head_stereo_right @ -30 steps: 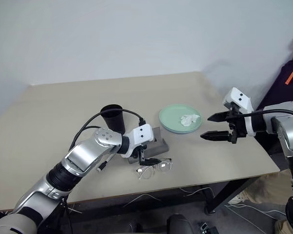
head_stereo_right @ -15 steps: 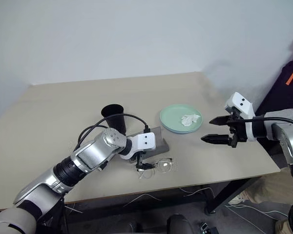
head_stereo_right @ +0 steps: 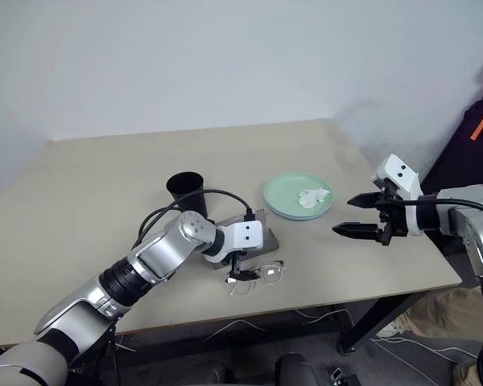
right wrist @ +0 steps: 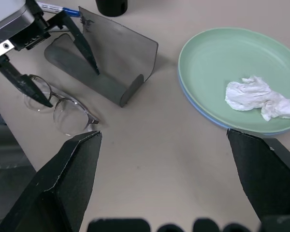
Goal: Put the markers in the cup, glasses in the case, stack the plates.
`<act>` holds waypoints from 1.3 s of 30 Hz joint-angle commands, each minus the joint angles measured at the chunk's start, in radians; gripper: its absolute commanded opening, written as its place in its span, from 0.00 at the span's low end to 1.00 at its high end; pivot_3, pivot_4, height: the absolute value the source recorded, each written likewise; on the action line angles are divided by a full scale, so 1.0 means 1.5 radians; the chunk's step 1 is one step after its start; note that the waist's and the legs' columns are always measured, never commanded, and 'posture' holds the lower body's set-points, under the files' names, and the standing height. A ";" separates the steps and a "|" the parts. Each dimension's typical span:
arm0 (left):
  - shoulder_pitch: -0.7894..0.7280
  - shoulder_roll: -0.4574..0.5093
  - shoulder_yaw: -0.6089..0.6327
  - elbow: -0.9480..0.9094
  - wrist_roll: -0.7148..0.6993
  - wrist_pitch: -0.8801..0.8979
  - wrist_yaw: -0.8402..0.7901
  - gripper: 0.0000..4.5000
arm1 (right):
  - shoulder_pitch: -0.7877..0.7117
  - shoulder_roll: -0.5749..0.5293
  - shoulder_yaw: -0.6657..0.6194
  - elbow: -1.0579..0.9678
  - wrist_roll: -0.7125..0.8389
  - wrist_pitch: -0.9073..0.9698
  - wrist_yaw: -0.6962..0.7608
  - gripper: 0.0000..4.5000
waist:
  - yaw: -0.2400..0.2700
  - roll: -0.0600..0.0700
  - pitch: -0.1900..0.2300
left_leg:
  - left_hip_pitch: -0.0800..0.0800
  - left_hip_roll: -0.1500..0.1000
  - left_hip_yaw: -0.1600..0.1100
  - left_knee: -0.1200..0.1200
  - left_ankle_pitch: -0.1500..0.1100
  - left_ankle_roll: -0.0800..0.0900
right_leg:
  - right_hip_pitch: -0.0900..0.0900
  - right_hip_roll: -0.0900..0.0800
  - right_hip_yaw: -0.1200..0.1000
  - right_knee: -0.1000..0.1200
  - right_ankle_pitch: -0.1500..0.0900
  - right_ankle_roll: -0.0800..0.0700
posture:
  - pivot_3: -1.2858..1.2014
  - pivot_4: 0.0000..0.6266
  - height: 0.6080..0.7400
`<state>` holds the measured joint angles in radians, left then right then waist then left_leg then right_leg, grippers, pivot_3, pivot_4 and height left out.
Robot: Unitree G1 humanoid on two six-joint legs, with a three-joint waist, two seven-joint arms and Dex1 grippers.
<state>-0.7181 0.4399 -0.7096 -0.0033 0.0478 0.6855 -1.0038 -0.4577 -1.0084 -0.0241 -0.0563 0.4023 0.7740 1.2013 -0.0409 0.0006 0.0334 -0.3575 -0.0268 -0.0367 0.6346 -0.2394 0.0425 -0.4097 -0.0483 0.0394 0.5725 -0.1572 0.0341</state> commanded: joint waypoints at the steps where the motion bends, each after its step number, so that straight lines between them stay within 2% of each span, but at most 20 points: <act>1: -0.015 -0.006 0.004 -0.007 0.013 -0.008 -0.007 0.92 | -0.017 -0.010 -0.020 -0.006 0.005 -0.012 -0.005 1.00 | 0.000 0.000 0.000 | 0.000 0.000 0.000 0.000 0.000 0.000 | 0.000 0.000 0.000 0.000 0.000 0.000 | 0.52 0.00 0.90; 4: -0.015 -0.009 0.003 -0.005 0.019 -0.008 -0.012 0.73 | -0.016 -0.009 -0.020 -0.007 0.006 -0.013 -0.008 1.00 | 0.000 0.000 0.000 | 0.000 0.000 0.000 0.000 0.000 0.000 | 0.000 0.000 0.000 0.000 0.000 0.000 | 0.52 0.00 0.90; 13: -0.009 -0.020 -0.005 0.020 0.027 -0.015 -0.024 0.00 | -0.018 -0.009 -0.020 -0.005 0.005 -0.016 -0.012 1.00 | 0.000 0.000 0.000 | 0.000 0.000 0.000 0.001 0.000 0.000 | 0.000 0.000 0.000 0.000 0.000 0.000 | 0.52 0.00 0.90; 24: -0.016 -0.023 -0.005 0.040 0.034 -0.023 -0.032 0.00 | -0.020 -0.009 -0.019 -0.006 0.005 -0.015 -0.019 1.00 | 0.000 0.000 0.000 | 0.000 0.000 0.000 0.002 0.000 0.000 | 0.001 0.000 0.000 0.000 0.000 0.000 | 0.52 0.00 0.90; 30: -0.041 -0.040 0.035 0.046 0.007 0.036 -0.029 0.00 | -0.026 -0.006 -0.014 -0.002 0.002 -0.019 -0.022 1.00 | 0.000 0.000 0.000 | 0.000 0.000 0.000 0.002 0.000 0.000 | 0.001 0.000 0.000 0.000 0.000 0.000 | 0.52 0.00 0.90; 33: -0.057 -0.047 0.058 0.036 -0.002 0.082 -0.020 0.20 | -0.034 -0.002 -0.007 0.004 -0.001 -0.022 -0.023 1.00 | 0.000 0.000 0.000 | 0.000 0.000 0.000 0.002 0.000 0.000 | 0.000 0.000 0.000 0.000 0.000 0.000 | 0.52 0.00 0.90; 37: -0.073 -0.061 0.072 0.035 0.004 0.138 0.008 0.52 | -0.038 0.002 -0.001 0.006 -0.001 -0.023 -0.025 1.00 | 0.000 0.000 0.000 | 0.000 0.000 0.000 0.002 0.000 0.000 | 0.001 0.000 0.000 0.000 0.000 0.000 | 0.52 0.00 0.90; 39: -0.077 -0.067 0.080 0.031 -0.004 0.163 0.014 0.52 | -0.038 0.003 0.000 0.004 0.000 -0.023 -0.026 1.00 | 0.000 0.000 0.000 | 0.000 0.000 0.000 0.002 0.000 0.000 | 0.001 0.000 0.000 0.000 0.000 0.000 | 0.52 0.00 0.90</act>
<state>-0.7981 0.3444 -0.6296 0.0704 0.0557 0.9008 -0.9962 -0.4938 -1.0043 -0.0114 -0.0454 0.4001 0.7519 1.1667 -0.0409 0.0008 0.0333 -0.3579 -0.0268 -0.0370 0.6371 -0.2398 0.0436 -0.4089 -0.0478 0.0395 0.5730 -0.1572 0.0344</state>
